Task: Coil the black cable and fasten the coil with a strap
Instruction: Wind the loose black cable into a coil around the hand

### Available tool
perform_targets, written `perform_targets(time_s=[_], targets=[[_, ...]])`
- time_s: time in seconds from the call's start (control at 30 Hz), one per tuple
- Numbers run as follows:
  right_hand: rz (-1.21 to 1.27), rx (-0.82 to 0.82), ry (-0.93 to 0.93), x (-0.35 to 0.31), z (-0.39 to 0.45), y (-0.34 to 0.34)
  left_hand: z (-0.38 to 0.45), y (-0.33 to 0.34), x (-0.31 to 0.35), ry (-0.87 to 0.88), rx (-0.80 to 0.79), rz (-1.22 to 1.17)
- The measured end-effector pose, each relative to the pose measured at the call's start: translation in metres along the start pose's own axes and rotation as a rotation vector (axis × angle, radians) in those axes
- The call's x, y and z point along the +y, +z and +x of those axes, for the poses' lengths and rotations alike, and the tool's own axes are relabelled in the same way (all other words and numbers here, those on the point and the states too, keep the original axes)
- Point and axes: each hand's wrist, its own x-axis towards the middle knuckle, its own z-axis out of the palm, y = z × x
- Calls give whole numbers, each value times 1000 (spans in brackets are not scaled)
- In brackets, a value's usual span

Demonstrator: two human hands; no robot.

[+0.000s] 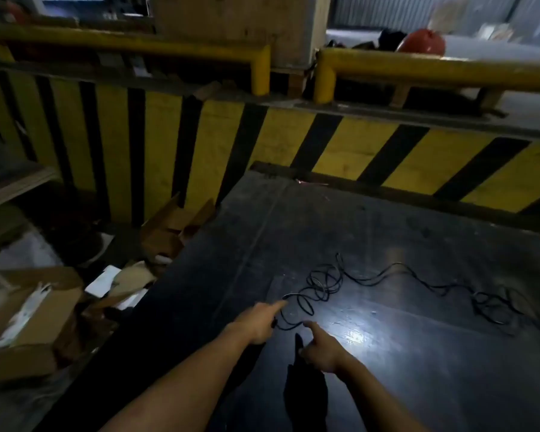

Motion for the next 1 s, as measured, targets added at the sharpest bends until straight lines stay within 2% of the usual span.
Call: perform_targets(time_s=[0.1, 0.2, 0.33, 0.4, 0.53, 0.7, 0.83, 0.93, 1.0], targets=[[91, 9, -16, -5, 15, 12, 18, 4, 6, -8, 11, 14], [101, 89, -1, -9, 25, 24, 26, 9, 7, -51, 31, -42], [167, 134, -10, -10, 22, 24, 26, 5, 13, -12, 66, -121], [228, 225, -30, -11, 13, 15, 22, -3, 22, 30, 79, -138], [193, 491, -237, -20, -22, -24, 8, -24, 46, 143, 115, -95], [178, 655, -395, -39, -86, -88, -16, -62, 99, 328, 211, -90], [418, 749, -425, -47, -133, -122, -43, -96, 163, 457, 260, -397], [205, 729, -466, -53, -154, -127, -61, -113, 205, 516, 214, -659], [46, 787, -532, -57, -163, -132, -70, -118, 226, 539, 181, -760]])
